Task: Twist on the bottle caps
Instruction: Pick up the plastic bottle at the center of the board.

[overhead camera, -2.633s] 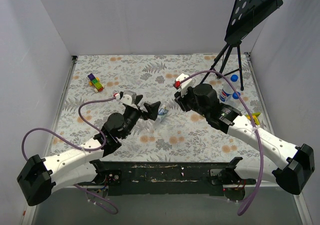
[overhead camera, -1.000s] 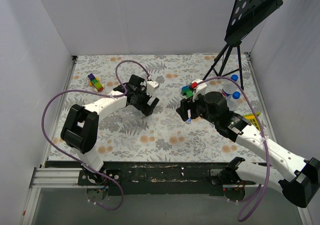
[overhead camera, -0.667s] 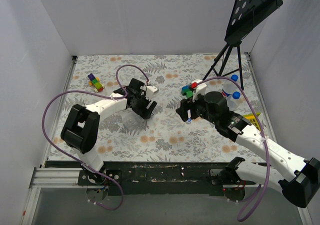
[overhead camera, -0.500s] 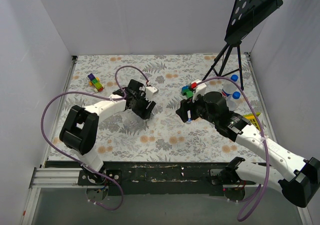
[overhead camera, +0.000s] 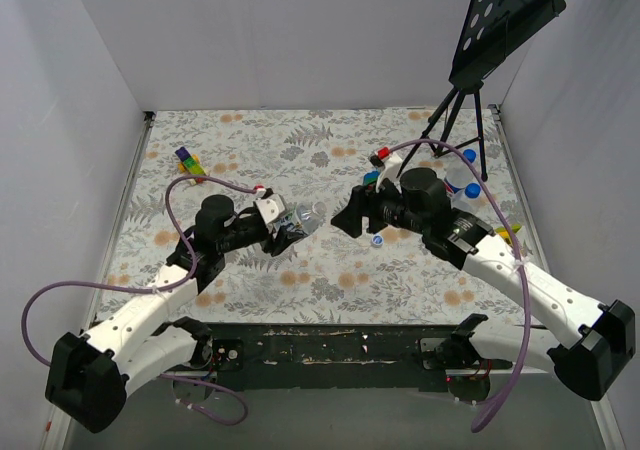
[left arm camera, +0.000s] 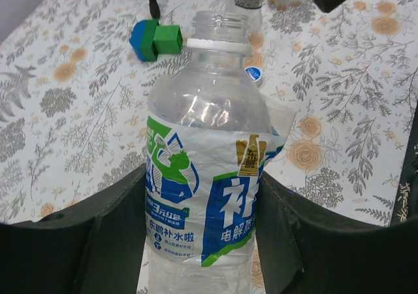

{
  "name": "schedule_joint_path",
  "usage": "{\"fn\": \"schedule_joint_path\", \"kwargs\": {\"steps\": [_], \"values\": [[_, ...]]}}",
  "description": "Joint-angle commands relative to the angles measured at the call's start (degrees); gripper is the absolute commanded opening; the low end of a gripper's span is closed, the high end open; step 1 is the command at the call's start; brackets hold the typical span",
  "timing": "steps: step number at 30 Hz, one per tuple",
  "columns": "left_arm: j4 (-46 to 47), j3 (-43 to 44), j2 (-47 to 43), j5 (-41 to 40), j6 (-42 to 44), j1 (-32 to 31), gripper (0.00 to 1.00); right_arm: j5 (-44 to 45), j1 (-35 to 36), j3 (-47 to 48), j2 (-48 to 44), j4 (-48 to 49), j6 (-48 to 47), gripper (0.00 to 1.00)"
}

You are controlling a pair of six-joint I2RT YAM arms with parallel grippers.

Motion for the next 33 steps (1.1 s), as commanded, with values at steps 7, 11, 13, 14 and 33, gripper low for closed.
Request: {"fn": "schedule_joint_path", "kwargs": {"steps": [7,11,13,14,33], "values": [[12.9,-4.7,-5.1,5.4,-2.7,-0.4,0.51,-12.4,-0.3,7.0,4.3,7.4,7.8,0.78],[13.6,-4.6,-5.1,7.0,-3.5,-0.4,0.51,-13.9,-0.3,8.1,6.1,8.1,8.1,0.75],[13.5,-4.6,-5.2,7.5,-3.5,-0.5,0.51,-14.5,-0.3,8.7,6.7,8.3,7.9,0.72],[13.6,-4.7,-5.3,7.5,-3.5,-0.5,0.51,-14.6,-0.2,9.1,7.0,8.3,7.8,0.70],[13.5,-4.4,-5.5,9.3,-8.0,-0.6,0.98,-13.2,0.0,16.8,9.7,-3.1,-2.5,0.01]]}}
